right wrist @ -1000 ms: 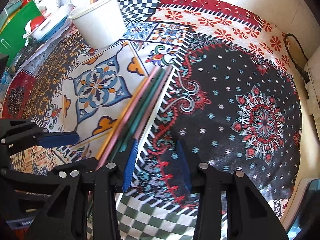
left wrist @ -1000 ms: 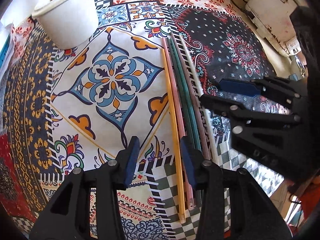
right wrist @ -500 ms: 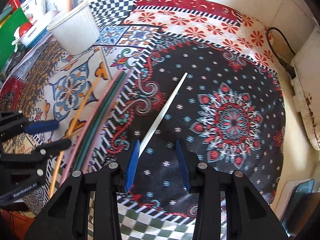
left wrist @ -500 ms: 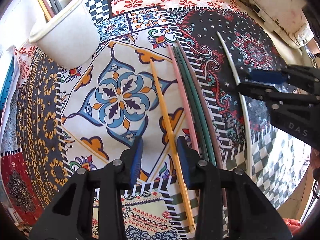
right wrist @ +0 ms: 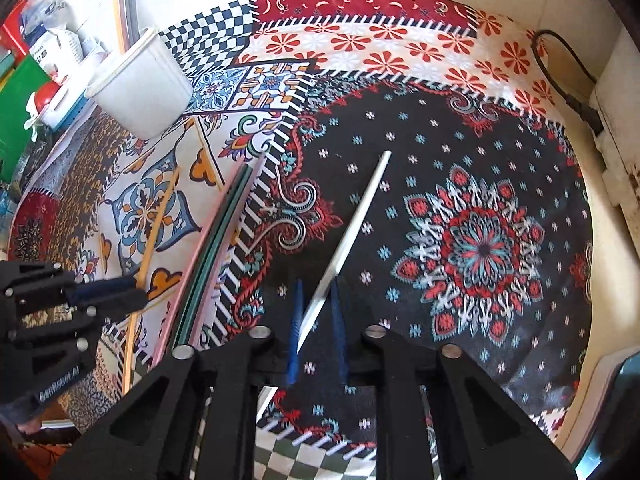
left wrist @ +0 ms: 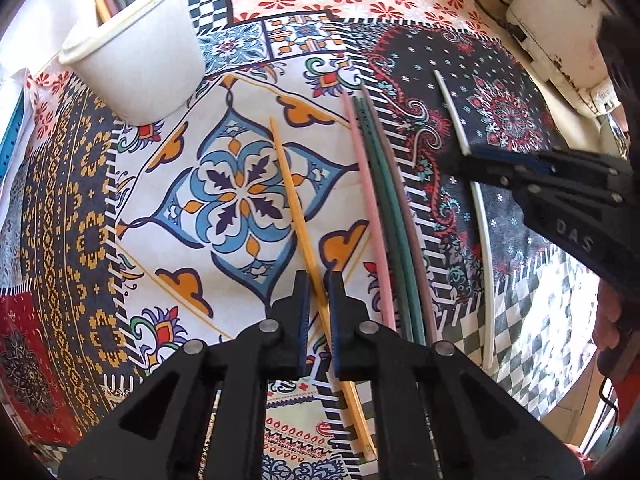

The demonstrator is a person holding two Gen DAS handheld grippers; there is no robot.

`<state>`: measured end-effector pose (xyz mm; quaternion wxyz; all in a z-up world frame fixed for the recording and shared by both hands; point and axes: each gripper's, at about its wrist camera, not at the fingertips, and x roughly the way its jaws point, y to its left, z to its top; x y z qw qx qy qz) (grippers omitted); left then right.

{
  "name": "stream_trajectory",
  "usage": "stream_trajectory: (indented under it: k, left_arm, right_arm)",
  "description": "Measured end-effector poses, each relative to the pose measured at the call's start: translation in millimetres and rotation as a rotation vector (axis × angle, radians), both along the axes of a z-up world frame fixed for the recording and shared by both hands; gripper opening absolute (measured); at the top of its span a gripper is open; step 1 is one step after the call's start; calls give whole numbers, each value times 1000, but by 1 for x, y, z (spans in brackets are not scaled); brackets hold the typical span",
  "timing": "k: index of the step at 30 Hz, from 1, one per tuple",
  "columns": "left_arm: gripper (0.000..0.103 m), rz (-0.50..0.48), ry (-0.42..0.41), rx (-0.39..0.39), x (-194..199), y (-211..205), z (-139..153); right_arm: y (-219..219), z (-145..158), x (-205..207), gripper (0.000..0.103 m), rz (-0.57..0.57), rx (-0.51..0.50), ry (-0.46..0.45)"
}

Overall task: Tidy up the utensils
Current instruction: 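Close left tool on a yellow chopstick while right tool closes on a white one, then lift both held chopsticks upright and carry them over the white cup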

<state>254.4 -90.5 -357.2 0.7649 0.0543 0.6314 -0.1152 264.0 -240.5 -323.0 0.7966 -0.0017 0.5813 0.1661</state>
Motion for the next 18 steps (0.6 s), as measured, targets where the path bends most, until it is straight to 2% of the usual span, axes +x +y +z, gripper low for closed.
stream_trajectory:
  k: [3, 6, 9, 11, 18]
  left_arm:
    - [6, 2, -8, 3, -1, -3, 0]
    - [4, 17, 4, -26, 3, 3, 0]
    - [4, 77, 27, -65, 3, 17, 3]
    - [4, 102, 7, -77, 6, 27, 12]
    - [4, 135, -80, -92, 7, 47, 48]
  right_arm:
    - [3, -1, 3, 8, 3, 6, -9]
    - [3, -3, 8, 6, -8, 26, -6]
    - [0, -3, 11, 2, -30, 56, 10]
    - [-2, 1, 13, 0, -40, 82, 9]
    - [3, 24, 16, 0, -6, 66, -53]
